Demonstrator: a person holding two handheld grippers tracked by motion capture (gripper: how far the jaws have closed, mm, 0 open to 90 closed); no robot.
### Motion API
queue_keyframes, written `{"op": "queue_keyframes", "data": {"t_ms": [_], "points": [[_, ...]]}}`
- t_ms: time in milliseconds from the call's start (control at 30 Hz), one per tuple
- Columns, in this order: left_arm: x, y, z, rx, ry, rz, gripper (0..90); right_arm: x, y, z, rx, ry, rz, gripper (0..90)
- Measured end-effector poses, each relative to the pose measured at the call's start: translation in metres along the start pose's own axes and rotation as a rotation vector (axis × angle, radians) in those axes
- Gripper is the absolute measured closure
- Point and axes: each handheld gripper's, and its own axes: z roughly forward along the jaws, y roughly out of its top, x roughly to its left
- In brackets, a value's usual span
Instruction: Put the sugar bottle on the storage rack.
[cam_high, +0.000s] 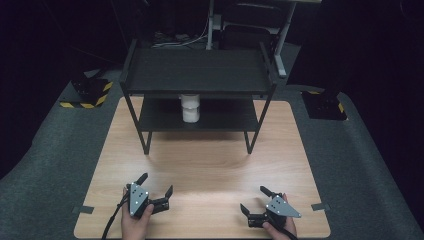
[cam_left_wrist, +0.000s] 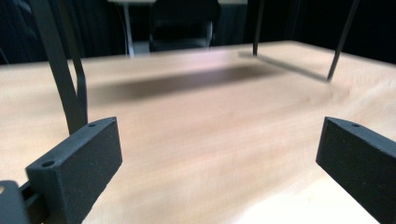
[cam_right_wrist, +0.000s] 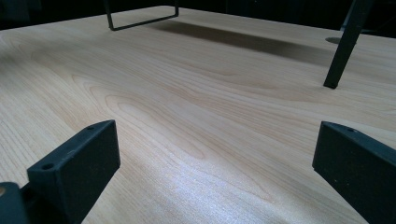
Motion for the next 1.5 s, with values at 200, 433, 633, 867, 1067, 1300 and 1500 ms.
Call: {"op": "queue_keyframes", "data": {"t_ms": [200,433,633,867,1067,1300,1500], "points": [[0.002,0.000,-0.005,0.068,-0.016,0.014,0.5,0.000,0.000,0.000,-0.001,-0.001,-0.001,0.4],[0.003,0.003,-0.009,0.122,-0.029,0.027,0.5,0.002,0.002,0.000,0.011,-0.010,-0.009,0.4],[0.006,0.007,-0.011,0.155,-0.043,0.049,0.5,0.004,0.010,0.003,0.060,-0.024,-0.013,0.3],[0.008,0.006,-0.013,0.150,-0.057,0.037,0.5,0.002,0.014,0.004,0.084,-0.021,0.004,0.3],[0.003,0.011,-0.011,0.175,-0.054,0.090,0.5,0.004,0.022,0.006,0.137,-0.020,-0.028,0.4],[0.003,0.013,-0.009,0.191,-0.057,0.097,0.5,0.000,0.025,0.004,0.161,-0.028,-0.020,0.4],[0.006,0.016,-0.007,0.209,-0.066,0.074,0.5,0.001,0.027,0.005,0.174,-0.031,-0.038,0.4]]}}
